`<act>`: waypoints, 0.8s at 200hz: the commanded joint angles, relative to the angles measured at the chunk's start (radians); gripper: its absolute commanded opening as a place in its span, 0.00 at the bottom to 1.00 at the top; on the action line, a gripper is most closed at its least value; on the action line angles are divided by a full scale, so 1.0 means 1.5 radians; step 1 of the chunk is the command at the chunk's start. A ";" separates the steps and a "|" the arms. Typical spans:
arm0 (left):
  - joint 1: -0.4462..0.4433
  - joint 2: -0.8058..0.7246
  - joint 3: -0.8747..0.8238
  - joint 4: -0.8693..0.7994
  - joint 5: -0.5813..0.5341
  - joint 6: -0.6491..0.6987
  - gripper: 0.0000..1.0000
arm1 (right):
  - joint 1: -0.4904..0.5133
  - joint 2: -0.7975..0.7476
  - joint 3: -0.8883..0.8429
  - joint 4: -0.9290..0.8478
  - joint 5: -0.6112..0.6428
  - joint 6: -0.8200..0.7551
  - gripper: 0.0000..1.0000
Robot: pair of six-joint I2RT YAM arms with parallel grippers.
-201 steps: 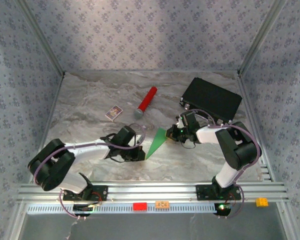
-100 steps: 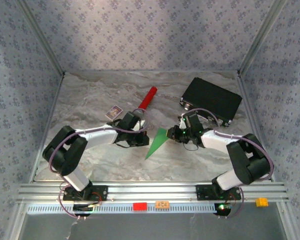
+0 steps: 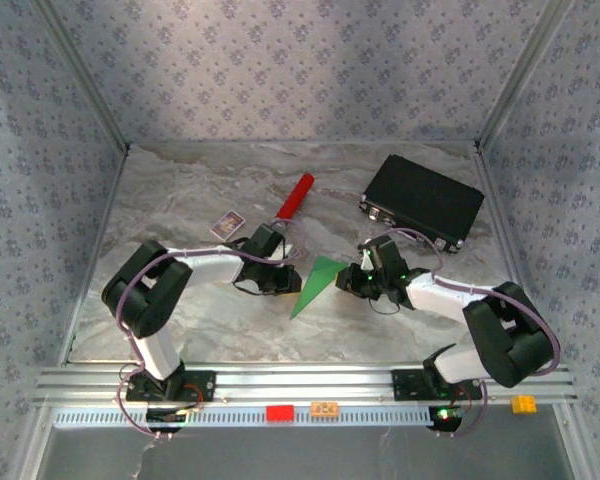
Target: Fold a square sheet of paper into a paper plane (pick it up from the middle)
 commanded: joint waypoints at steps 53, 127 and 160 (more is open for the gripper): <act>-0.025 -0.011 -0.025 0.043 0.042 -0.026 0.15 | 0.013 0.025 0.005 -0.010 0.017 0.008 0.20; -0.074 -0.039 -0.044 0.068 0.006 -0.075 0.15 | 0.015 0.044 0.008 -0.006 0.009 0.006 0.20; -0.070 -0.082 -0.075 0.081 -0.034 -0.092 0.18 | 0.019 0.044 0.010 -0.002 0.007 0.008 0.20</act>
